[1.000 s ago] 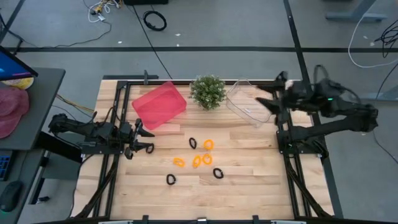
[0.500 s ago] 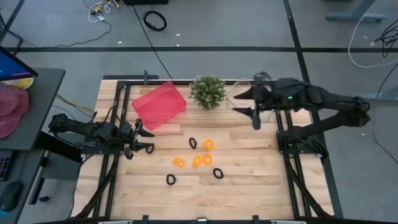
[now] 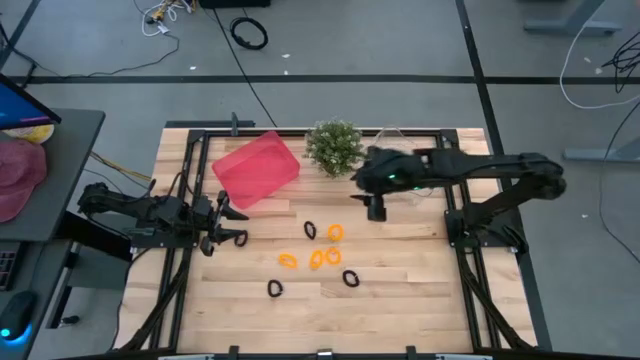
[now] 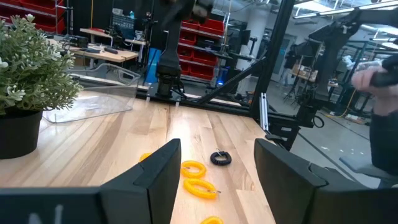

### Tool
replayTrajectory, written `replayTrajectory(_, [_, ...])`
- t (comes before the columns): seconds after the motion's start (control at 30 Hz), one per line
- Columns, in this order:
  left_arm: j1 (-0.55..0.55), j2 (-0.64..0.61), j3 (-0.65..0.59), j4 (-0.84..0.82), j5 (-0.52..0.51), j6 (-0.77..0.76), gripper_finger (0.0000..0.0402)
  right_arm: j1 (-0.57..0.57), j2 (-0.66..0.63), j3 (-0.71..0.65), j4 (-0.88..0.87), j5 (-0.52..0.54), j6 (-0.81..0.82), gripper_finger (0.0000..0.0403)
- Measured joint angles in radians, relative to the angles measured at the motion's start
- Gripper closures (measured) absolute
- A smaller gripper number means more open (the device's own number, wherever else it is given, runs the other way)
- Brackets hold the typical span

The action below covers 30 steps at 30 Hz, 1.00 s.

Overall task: Sort spring keychains
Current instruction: Put the yellow spring keychain into the transparent bin

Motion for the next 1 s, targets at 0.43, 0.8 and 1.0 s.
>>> replayTrajectory(0.43, [0.000, 0.000, 0.000, 0.000, 0.000, 0.000, 0.0193, 0.000, 0.270, 0.000, 0.018, 0.000, -0.122, 0.0188])
replayTrajectory(0.8, [0.000, 0.000, 0.000, 0.000, 0.000, 0.000, 0.0193, 0.000, 0.391, 0.000, 0.133, -0.036, -0.180, 0.0188])
replayTrajectory(1.0, [0.000, 0.000, 0.000, 0.000, 0.000, 0.000, 0.0193, 0.000, 0.418, 0.000, 0.154, -0.093, -0.230, 0.0188])
